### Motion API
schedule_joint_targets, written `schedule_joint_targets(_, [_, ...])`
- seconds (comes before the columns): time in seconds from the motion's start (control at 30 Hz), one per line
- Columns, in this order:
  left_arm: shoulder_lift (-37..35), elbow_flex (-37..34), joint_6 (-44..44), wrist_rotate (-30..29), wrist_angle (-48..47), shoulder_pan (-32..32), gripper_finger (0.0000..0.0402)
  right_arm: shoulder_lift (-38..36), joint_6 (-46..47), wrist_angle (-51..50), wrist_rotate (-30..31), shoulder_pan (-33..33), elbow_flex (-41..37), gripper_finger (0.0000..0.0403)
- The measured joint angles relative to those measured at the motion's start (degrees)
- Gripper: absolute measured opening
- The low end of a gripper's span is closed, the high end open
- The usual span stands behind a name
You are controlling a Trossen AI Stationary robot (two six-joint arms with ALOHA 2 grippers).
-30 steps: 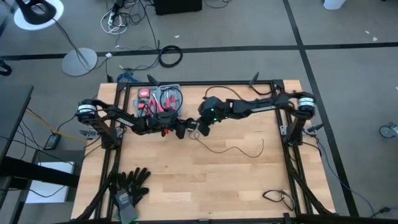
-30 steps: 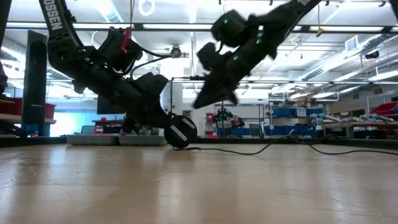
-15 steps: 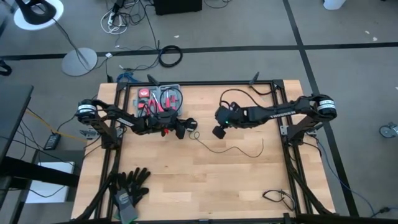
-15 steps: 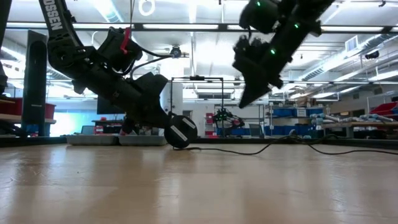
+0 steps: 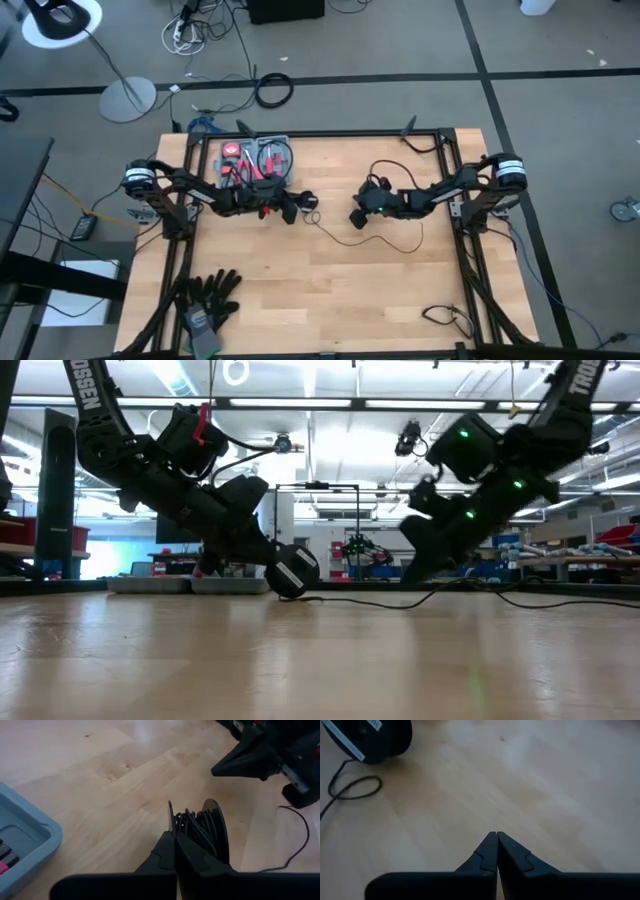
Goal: Coil cords
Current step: Coil the black wire onto the spool
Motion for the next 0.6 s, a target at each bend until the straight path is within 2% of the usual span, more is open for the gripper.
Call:
schedule_joint_targets(0.1, [0.00,-0.02,-0.08,0.23,0.12,-0.02,0.0000,0.62,0.27,3.77,-0.02,-0.12,-2.34,0.0006])
schedule_joint_targets(0.23, [0.05,-0.02,-0.17,0.31,0.98,-0.02,0.0000,0.63,-0.60,4.38,0.07,-0.87,-2.97,0.0006])
schedule_joint_targets(0.47, [0.07,-0.02,1.14,-2.20,1.25,0.00,0.0000,0.69,4.42,4.80,0.00,-0.50,-2.97,0.0006])
schedule_joint_targets(0.6, [0.04,-0.02,2.31,-2.56,1.45,0.02,0.0000,0.69,4.15,6.12,-0.04,-0.02,-2.97,0.0006])
